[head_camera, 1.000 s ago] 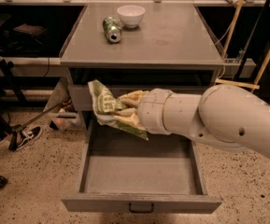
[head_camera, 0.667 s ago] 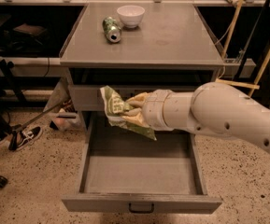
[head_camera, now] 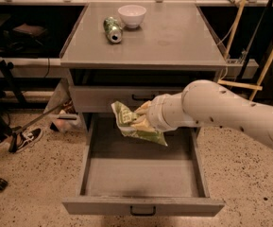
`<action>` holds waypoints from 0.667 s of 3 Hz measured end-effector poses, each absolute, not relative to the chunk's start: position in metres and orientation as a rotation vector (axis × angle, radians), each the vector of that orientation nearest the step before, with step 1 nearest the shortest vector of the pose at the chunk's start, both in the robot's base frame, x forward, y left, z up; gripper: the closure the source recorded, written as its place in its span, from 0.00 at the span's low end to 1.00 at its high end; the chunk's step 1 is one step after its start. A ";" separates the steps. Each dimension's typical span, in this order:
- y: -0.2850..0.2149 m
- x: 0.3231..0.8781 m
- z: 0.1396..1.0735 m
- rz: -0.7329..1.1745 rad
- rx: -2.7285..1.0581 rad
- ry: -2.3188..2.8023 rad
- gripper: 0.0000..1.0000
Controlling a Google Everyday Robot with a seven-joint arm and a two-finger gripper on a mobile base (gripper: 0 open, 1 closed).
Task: Place green jalapeno chip bag into middle drawer
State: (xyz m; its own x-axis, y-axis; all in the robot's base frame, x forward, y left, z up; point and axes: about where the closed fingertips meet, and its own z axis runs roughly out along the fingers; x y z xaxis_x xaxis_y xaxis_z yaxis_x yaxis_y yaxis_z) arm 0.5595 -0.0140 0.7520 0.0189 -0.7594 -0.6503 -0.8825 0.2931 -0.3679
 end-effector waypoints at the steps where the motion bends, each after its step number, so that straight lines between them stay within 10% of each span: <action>1: -0.014 0.560 0.752 0.193 -1.490 1.759 1.00; 2: -0.039 0.567 0.712 0.207 -1.449 1.830 1.00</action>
Offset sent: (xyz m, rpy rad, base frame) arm 0.0222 -0.0744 -0.1170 0.0096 0.1376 -0.1469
